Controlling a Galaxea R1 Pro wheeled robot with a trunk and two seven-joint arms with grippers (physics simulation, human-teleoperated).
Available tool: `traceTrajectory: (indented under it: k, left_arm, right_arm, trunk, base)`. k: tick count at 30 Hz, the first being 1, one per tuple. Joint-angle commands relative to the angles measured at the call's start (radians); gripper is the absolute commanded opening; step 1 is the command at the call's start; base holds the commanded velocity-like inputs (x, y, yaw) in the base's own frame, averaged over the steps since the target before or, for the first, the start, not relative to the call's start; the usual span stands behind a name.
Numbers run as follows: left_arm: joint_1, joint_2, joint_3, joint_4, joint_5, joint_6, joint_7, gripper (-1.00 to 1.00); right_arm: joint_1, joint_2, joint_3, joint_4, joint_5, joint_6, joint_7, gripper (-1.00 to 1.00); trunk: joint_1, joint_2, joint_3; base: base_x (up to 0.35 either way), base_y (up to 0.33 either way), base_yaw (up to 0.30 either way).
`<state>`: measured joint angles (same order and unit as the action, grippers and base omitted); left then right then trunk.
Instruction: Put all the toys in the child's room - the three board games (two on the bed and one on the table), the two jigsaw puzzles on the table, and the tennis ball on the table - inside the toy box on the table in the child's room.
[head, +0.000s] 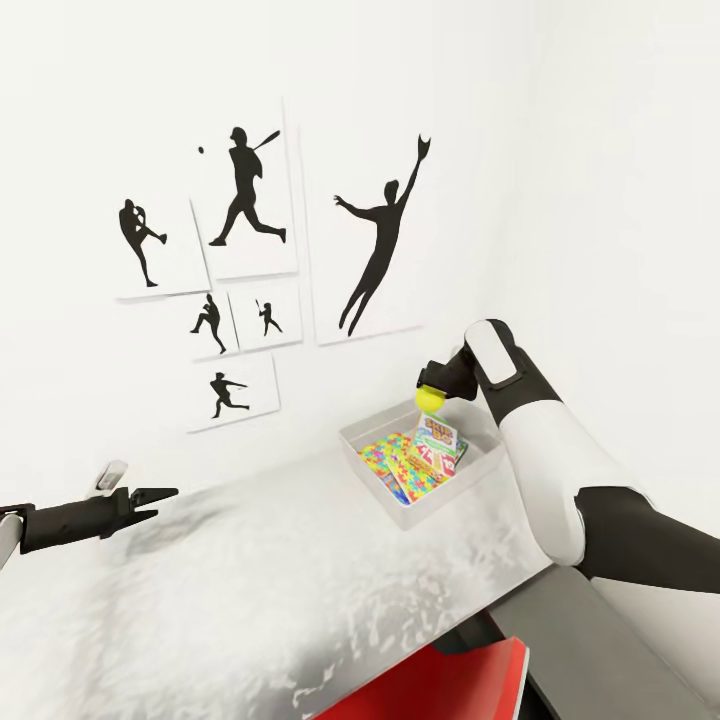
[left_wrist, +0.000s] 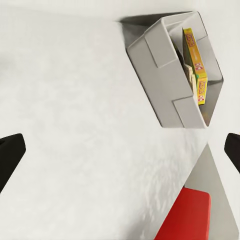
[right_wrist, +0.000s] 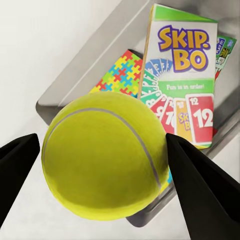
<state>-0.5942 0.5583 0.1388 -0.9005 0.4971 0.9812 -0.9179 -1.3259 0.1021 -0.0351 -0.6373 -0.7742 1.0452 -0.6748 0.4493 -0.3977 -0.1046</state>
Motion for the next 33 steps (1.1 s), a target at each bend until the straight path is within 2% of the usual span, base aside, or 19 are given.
traceTrajectory:
  k: [1,9,14,17,19,21,24,26,33]
  left_arm:
    - [-0.001,0.0,0.001,0.0,-0.002,0.004,-0.004,1.0]
    - [-0.001,0.0,0.002,0.0,-0.002,0.004,-0.004,1.0]
    - [-0.001,0.0,0.001,0.0,-0.002,0.005,-0.005,1.0]
    - [-0.001,0.001,0.002,0.0,-0.002,0.005,-0.006,1.0]
    - [-0.001,0.001,0.002,0.0,-0.002,0.005,-0.009,1.0]
    - [-0.001,0.0,0.001,0.0,-0.001,0.005,-0.011,1.0]
    - [-0.001,0.0,0.001,0.0,0.001,0.005,-0.014,1.0]
    - [-0.001,0.0,0.001,0.0,0.003,0.005,-0.017,1.0]
    - [-0.001,0.001,0.001,0.0,0.01,0.008,-0.039,1.0]
  right_arm:
    - [-0.001,0.001,-0.004,-0.001,-0.008,0.002,-0.009,-1.0]
    - [-0.002,0.0,-0.003,0.001,-0.006,0.002,-0.01,-1.0]
    - [-0.002,-0.04,0.0,0.03,-0.005,-0.013,-0.012,-1.0]
    - [-0.003,-0.056,0.003,0.118,0.002,-0.083,-0.011,-1.0]
    - [-0.003,-0.061,0.009,0.181,0.029,-0.13,-0.01,-1.0]
    - [-0.003,-0.063,0.012,0.215,0.081,-0.175,-0.005,-1.0]
    - [-0.003,-0.062,0.014,0.235,0.165,-0.231,0.0,-1.0]
    - [-0.003,-0.063,0.015,0.239,0.194,-0.251,0.003,-1.0]
    - [-0.003,-0.065,0.016,0.241,0.215,-0.287,0.036,-1.0]
  trunk:
    - [0.001,-0.002,-0.002]
    - [0.001,-0.002,-0.002]
    - [0.001,-0.002,-0.002]
    - [0.001,-0.002,-0.002]
    - [0.001,-0.002,-0.002]
    - [0.001,-0.002,-0.002]
    - [0.001,-0.002,-0.002]
    - [0.001,-0.002,-0.002]
    - [0.001,-0.002,-0.002]
  base:
    - [0.001,0.0,0.0]
    - [0.0,0.0,0.0]
    - [0.0,0.0,0.0]
    - [0.0,0.0,0.0]
    - [0.0,0.0,0.0]
    - [0.0,0.0,0.0]
    - [0.0,0.0,0.0]
    - [0.0,0.0,0.0]
    - [0.0,0.0,0.0]
